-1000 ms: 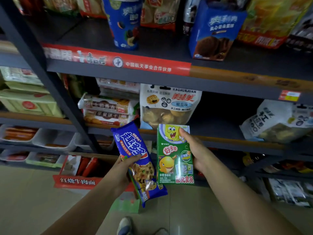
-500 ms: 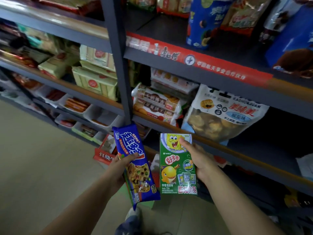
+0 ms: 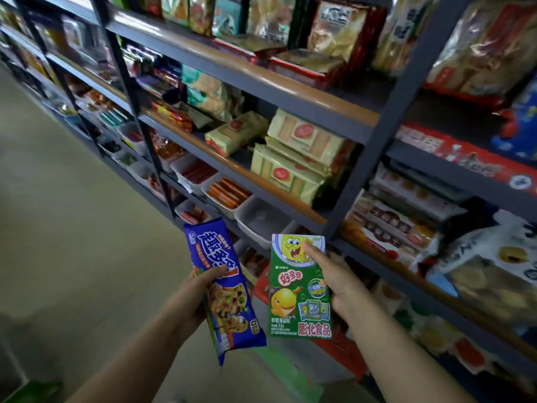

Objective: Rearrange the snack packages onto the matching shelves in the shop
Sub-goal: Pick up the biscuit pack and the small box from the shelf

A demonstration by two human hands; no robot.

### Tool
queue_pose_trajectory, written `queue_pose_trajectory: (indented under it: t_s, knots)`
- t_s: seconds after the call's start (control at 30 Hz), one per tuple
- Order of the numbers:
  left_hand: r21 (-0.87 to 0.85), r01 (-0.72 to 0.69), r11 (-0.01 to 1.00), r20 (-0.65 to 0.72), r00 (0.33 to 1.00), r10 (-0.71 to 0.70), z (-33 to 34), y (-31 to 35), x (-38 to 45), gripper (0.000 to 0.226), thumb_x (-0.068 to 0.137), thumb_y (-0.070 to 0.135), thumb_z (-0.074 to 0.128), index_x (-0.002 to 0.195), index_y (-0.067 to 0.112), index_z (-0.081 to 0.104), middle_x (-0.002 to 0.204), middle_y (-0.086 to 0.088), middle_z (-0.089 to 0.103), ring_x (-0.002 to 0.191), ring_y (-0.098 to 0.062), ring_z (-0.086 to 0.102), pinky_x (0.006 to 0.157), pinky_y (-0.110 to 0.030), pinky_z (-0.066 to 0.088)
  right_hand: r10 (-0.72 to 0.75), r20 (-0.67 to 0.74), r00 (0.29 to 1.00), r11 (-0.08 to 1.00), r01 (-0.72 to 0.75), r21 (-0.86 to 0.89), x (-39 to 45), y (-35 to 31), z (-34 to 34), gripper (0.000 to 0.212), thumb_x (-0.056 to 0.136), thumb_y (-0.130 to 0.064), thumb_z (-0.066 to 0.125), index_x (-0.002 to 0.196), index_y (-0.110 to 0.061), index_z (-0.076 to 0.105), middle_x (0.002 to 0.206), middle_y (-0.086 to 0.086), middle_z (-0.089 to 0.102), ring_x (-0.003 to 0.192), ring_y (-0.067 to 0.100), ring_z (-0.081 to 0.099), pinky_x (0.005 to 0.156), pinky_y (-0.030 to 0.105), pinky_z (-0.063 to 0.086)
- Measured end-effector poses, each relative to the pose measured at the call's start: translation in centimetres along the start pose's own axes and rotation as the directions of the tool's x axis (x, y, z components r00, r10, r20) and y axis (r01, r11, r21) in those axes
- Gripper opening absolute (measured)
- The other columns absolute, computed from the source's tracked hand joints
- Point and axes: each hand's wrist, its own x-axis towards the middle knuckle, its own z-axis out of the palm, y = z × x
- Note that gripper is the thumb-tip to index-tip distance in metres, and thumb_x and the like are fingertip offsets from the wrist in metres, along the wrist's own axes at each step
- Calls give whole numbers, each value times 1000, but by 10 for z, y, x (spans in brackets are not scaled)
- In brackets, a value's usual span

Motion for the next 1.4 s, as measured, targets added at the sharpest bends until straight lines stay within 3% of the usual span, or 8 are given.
queue_pose_trajectory:
  t_s: [0.13,0.3,0.5,0.6,0.83,1.07,1.2,1.4]
  knots:
    - [14,-49,999,-16,999,50,-86,55,10,27,81,22,67,105,17,55,83,-9,75,72,-26,71,66,-36,54,4,-5,1000,1000,-4,-7,23,-3,101,39,79,-29,74,109,-4,67,83,15,75,64,25,72,53,31,56]
    - [-20,-78,997,-79,994,76,-187,108,7,32,80,24,68,108,15,55,86,-11,75,76,-28,71,66,-36,55,26,98,995,997,-19,-71,46,-10,211,41,81,-30,71,111,-2,65,81,14,75,63,25,72,52,30,55]
    - [-121,-106,987,-213,974,78,-276,131,3,36,79,24,68,110,14,54,87,-13,73,81,-32,69,67,-38,53,12,228,974,988,23,-151,71,-24,311,30,86,-24,66,108,-4,66,75,11,75,57,21,70,47,26,53]
    - [-179,-118,977,-286,956,63,-306,134,3,37,77,24,69,109,13,53,88,-15,72,83,-34,68,71,-40,53,33,262,965,980,20,-197,90,-22,350,33,83,-26,68,107,-3,67,86,18,74,65,27,71,55,31,56]
    - [-219,-115,969,-379,925,24,-356,170,35,48,74,26,72,115,12,52,92,-16,73,85,-35,69,72,-41,53,115,335,935,968,-30,-249,151,-21,422,42,78,-31,71,110,-4,67,96,21,73,86,37,70,77,46,57]
    - [-211,-149,966,-401,914,54,-372,260,122,42,76,23,71,111,14,50,95,-18,71,84,-34,67,71,-41,53,122,368,922,969,-31,-245,246,-64,486,31,82,-30,69,100,-4,70,87,19,74,68,29,72,68,41,59]
    - [-169,-194,966,-385,916,117,-370,326,171,40,76,22,71,109,14,52,88,-15,73,76,-30,70,65,-38,54,90,389,917,971,5,-238,299,-109,516,33,84,-32,68,102,-4,69,91,19,74,75,32,72,68,40,59]
    - [-176,-239,955,-361,918,163,-385,387,213,35,77,22,70,107,15,53,84,-12,75,76,-29,71,69,-39,55,64,433,899,971,44,-234,351,-156,567,40,81,-38,69,108,-9,68,98,17,74,88,35,71,73,43,58]
